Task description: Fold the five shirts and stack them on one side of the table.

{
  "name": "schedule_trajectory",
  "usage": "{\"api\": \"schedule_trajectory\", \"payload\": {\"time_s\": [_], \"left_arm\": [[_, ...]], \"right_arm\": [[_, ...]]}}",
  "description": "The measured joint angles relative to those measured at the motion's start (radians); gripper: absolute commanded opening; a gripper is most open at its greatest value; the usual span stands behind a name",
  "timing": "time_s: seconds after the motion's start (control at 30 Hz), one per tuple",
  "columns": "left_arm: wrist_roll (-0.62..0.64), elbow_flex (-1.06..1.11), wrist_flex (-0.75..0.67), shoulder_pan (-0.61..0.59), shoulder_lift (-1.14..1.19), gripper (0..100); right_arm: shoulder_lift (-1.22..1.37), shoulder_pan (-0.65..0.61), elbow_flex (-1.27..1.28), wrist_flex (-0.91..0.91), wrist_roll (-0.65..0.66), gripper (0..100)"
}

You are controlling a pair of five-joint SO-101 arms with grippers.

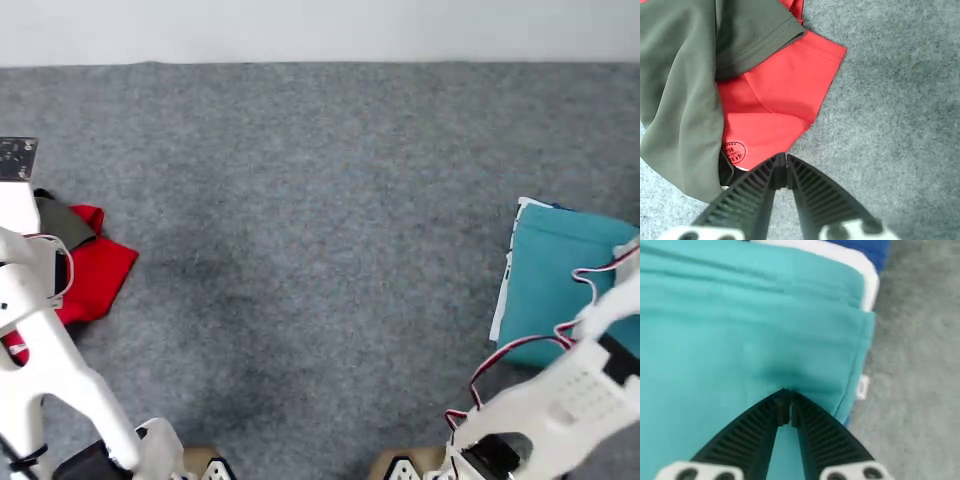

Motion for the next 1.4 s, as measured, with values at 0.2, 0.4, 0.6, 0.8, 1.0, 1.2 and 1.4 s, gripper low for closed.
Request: {"api": "schedule_trajectory", "payload": {"time_s": [0.2,0.4,0.6,0.8,1.0,1.2,1.4], "left_arm": [[0.000,0.000,0.008,0.000,0.000,0],[0.000,0.000,0.023,0.000,0.000,0],[-0.029,0.000,0.034,0.000,0.000,1],[-0.117,0.023,0.029,-0.029,0.000,16],[-0.144,0.138,-0.152,-0.190,0.000,18],[-0.203,0.152,-0.301,-0.285,0.118,18],[-0.206,0.026,-0.342,-0.333,0.373,18]], "right_arm": [[-0.018,0.002,-0.153,0.157,0.003,0.9],[-0.114,-0.034,-0.187,0.370,0.003,0.9],[-0.227,-0.089,-0.187,0.379,-0.008,0.9],[-0.405,-0.164,-0.034,0.379,-0.017,0.9],[-0.621,-0.239,0.261,0.379,-0.017,0.9],[-0.772,-0.301,0.502,0.379,-0.017,0.9],[-0.844,-0.316,0.580,0.379,-0.028,0.9]]}}
